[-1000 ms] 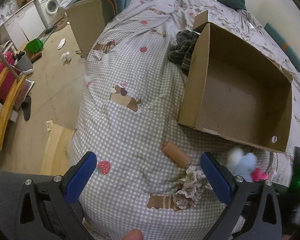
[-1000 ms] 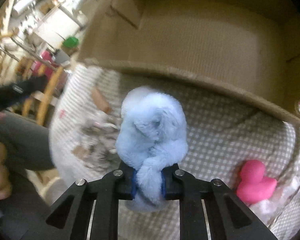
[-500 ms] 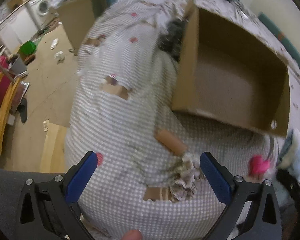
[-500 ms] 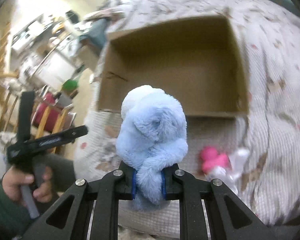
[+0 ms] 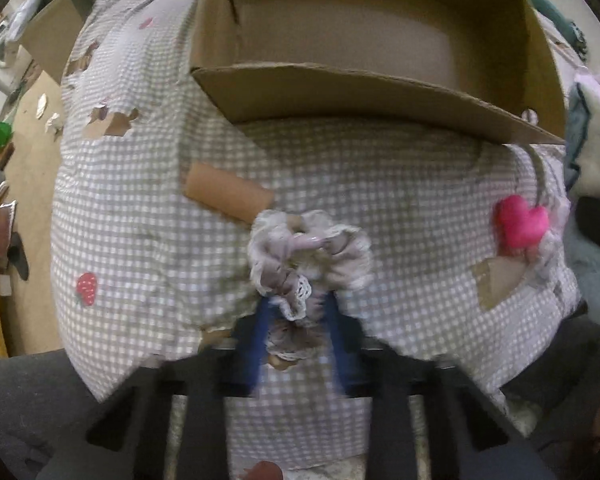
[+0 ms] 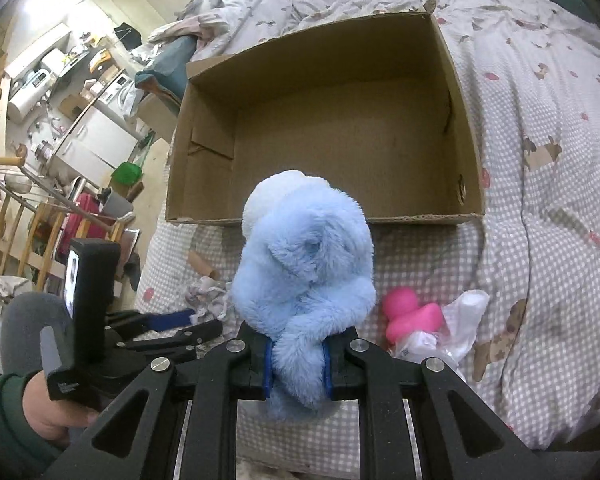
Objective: Organize soft objects
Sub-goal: 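Lift the blue scrunchie with the right gripper while the left gripper lifts the beige scrunchie over the box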
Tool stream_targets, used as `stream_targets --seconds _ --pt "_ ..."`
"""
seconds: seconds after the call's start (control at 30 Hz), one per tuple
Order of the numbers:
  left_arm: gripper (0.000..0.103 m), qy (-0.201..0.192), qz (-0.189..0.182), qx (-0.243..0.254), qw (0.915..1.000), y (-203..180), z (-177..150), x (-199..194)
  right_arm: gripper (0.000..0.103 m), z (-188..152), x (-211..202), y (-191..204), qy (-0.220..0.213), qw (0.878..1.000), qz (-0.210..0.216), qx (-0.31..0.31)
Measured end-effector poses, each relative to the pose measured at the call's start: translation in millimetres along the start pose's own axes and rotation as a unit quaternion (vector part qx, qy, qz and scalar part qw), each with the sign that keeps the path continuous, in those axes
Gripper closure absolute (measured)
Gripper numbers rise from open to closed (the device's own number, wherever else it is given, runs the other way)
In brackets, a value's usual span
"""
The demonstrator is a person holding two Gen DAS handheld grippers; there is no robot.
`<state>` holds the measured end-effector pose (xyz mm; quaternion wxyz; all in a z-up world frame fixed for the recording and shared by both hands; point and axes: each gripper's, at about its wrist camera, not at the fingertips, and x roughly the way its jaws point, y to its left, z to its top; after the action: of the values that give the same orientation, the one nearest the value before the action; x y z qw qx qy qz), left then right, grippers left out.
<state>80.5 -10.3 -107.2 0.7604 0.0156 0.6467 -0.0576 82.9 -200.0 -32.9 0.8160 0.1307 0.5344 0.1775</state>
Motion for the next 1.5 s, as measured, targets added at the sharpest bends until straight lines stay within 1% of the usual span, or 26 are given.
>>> stream_targets --seconds 0.07,0.3,0.33,0.4,0.47,0.5,0.57,0.63,0.73,0.8,0.9,0.97,1.1,1.23,1.33,1.5 --pt "0.089 -0.013 -0.013 0.000 0.9998 1 0 -7 0.084 1 -1 1 -0.002 1.000 0.001 0.000" --pt "0.090 -0.060 -0.060 -0.029 0.9959 21 -4 -54 0.084 0 -4 -2 -0.009 1.000 0.012 0.006" --pt "0.090 -0.068 -0.061 -0.032 0.9953 24 -3 -58 0.084 -1 -4 -2 -0.009 1.000 0.013 0.007" --pt "0.090 -0.083 -0.048 -0.044 0.9944 31 -1 -62 0.084 -2 -3 -4 -0.006 1.000 0.014 0.006" --pt "0.090 -0.091 -0.055 -0.069 0.9920 31 -8 -65 0.084 -4 -2 -4 -0.004 1.000 0.013 0.004" --pt "0.090 -0.094 -0.053 -0.075 0.9914 34 -6 -67 0.084 -5 -3 -4 -0.004 1.000 0.012 0.002" --pt "0.090 -0.102 -0.039 -0.076 0.9911 32 -10 -75 0.084 -6 -5 -2 -0.004 1.000 0.013 0.001" --pt "0.090 -0.108 -0.043 -0.081 0.9900 32 -7 -81 0.084 -8 -9 1 -0.004 1.000 0.018 0.003" --pt "0.090 -0.121 -0.041 -0.074 0.9890 28 1 -95 0.084 -6 -25 8 -0.020 0.999 0.028 -0.006" --pt "0.090 -0.133 -0.034 -0.061 0.9886 22 9 -105 0.084 -2 -32 10 -0.025 0.999 0.028 -0.010" --pt "0.090 -0.145 -0.035 -0.048 0.9877 14 23 -118 0.084 5 -41 8 -0.034 0.999 0.024 -0.005" --pt "0.090 -0.151 -0.038 -0.041 0.9870 8 30 -125 0.084 13 -49 6 -0.041 0.999 0.024 0.000" --pt "0.090 -0.162 -0.036 -0.028 0.9857 2 50 -132 0.084 34 -63 9 -0.061 0.998 0.011 -0.012" --pt "0.090 -0.174 -0.033 -0.018 0.9841 0 74 -131 0.084 52 -68 9 -0.085 0.996 -0.001 -0.021" --pt "0.090 -0.175 -0.027 -0.015 0.9841 -1 91 -123 0.084 63 -64 5 -0.099 0.995 -0.008 -0.022" --pt "0.090 -0.171 -0.013 -0.010 0.9851 -2 111 -101 0.084 82 -45 -4 -0.101 0.995 -0.015 -0.014"
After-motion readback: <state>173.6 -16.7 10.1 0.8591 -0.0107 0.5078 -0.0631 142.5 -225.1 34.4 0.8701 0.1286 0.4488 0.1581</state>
